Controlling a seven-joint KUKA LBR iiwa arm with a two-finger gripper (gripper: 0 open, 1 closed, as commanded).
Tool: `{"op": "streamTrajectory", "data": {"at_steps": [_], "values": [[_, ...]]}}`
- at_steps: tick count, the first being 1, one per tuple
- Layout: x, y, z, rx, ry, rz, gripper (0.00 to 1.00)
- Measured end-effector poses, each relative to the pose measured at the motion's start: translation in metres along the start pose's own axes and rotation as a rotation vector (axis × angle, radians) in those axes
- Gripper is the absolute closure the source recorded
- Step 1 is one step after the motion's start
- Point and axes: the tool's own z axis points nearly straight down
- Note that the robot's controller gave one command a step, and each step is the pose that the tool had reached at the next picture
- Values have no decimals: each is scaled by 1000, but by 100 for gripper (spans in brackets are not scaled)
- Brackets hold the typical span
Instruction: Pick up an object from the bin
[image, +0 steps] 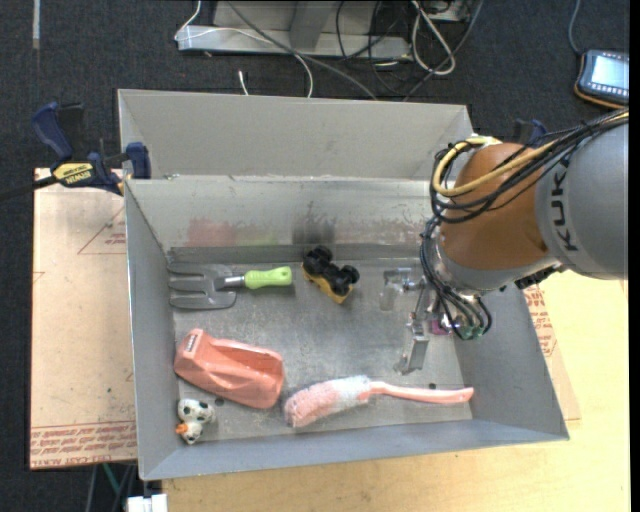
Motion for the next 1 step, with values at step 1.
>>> {"op": "streamTrajectory", "data": {"at_steps": [1], "values": [[36,85,74,-2,4,-142,0]]}}
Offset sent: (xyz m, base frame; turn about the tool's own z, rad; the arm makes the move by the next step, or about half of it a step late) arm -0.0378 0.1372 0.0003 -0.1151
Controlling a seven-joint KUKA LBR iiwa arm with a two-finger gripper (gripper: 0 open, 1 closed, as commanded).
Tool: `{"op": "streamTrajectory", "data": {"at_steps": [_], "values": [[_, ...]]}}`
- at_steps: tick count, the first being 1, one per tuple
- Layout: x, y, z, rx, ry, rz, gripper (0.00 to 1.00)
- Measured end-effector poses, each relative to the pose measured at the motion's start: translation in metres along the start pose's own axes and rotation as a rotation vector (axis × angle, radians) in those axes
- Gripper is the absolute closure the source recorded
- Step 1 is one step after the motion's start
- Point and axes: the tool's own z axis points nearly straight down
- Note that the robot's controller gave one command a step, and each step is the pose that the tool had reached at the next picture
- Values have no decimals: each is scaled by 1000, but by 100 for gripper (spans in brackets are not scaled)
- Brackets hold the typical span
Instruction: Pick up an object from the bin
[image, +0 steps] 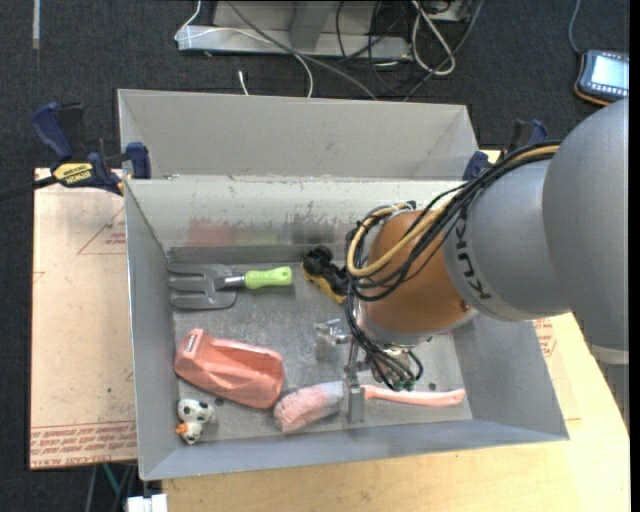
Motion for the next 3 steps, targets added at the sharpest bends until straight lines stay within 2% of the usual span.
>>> {"op": "streamTrajectory", "data": {"at_steps": [1,2,3], "values": [[-6,54,-74,4,-14,24,0],[2,43,-29,4,4,47,0],[24,31,-2,7,-33,-336,0]]}}
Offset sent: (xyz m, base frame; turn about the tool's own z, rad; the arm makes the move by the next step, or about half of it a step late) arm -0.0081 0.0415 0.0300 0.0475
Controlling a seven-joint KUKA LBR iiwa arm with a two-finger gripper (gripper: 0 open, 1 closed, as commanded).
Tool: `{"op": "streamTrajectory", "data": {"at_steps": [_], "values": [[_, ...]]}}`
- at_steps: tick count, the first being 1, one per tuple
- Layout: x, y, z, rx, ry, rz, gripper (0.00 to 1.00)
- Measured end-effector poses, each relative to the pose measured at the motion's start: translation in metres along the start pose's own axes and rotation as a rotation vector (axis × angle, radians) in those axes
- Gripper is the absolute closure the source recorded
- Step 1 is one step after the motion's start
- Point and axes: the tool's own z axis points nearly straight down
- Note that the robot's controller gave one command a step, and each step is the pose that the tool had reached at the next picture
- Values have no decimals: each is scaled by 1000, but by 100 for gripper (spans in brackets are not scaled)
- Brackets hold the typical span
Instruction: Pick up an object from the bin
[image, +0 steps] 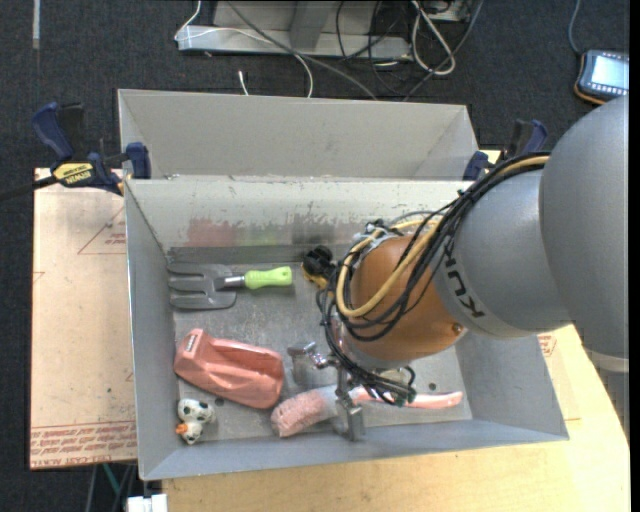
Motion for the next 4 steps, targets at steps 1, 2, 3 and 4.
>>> {"op": "streamTrajectory", "data": {"at_steps": [1,2,3,4], "values": [[-13,0,2,-3,36,390,100],[-13,0,2,-3,36,390,100],[-11,1,-12,-5,43,390,100],[-12,0,-56,-5,45,389,100]]}}
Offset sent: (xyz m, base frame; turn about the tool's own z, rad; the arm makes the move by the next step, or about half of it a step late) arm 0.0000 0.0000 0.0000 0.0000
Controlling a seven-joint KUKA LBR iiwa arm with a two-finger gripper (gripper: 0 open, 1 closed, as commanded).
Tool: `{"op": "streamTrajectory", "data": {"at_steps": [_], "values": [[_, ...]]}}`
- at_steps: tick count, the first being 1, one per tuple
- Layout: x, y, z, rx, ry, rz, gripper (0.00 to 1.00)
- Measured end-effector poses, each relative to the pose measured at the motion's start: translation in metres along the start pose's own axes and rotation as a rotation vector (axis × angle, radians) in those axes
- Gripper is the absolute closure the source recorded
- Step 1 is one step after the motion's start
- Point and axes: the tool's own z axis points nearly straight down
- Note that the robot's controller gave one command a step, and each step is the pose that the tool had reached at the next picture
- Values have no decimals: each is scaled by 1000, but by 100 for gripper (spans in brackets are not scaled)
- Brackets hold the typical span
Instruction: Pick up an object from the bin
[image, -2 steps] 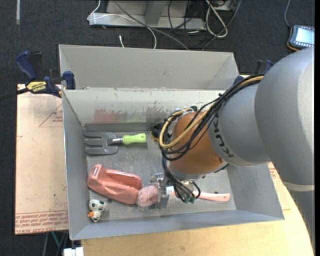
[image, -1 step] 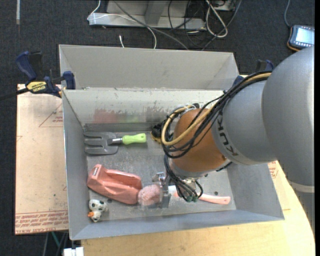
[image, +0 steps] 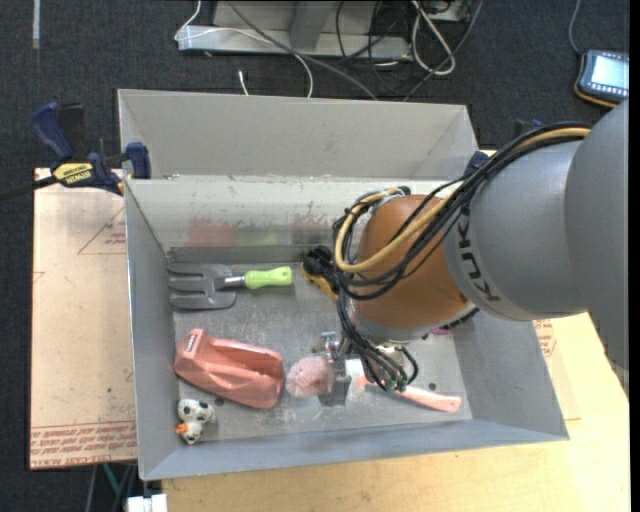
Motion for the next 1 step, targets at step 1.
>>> {"op": "streamTrajectory", "data": {"at_steps": [1], "values": [[-1,0,-37,0,-4,0,100]]}}
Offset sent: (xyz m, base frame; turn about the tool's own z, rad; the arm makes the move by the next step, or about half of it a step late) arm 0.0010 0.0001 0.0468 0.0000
